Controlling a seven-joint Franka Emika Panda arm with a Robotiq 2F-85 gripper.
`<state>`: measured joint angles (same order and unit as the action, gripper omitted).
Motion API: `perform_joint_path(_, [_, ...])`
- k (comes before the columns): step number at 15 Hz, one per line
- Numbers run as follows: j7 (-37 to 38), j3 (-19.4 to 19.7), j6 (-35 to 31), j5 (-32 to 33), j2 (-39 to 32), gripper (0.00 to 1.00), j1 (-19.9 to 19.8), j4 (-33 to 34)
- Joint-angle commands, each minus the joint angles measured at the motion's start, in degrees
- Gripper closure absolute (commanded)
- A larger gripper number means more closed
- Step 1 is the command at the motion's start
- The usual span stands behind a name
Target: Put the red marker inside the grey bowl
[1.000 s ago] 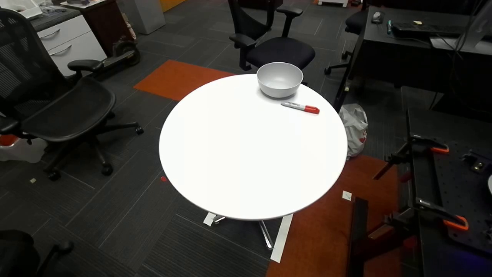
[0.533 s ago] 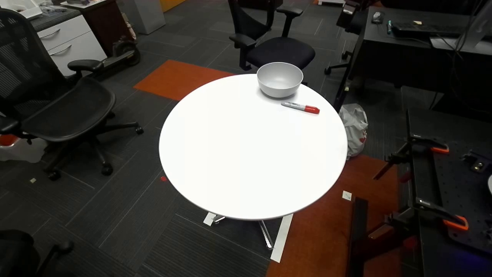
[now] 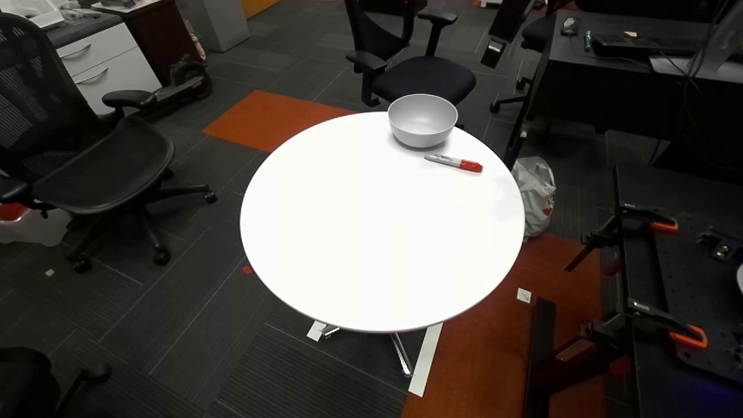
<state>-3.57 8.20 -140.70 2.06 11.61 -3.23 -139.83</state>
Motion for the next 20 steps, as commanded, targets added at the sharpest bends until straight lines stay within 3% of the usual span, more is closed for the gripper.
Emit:
perform_joint_path(1, [-5.44,1.21,-4.24,-4.64,-4.03,0.00,-0.46,0.24])
perform_joint_path(7, [-12.81,1.14,-5.41,-13.63,-12.38,0.00,-0.90,3.75])
perform_joint_path(15, [-11.22,0.14,-5.11,-13.33,-20.65,0.00,-4.25,7.62])
perform_joint_path(20, [-10.45,-0.14,-4.54,-11.74,-20.17,0.00,-4.60,6.64])
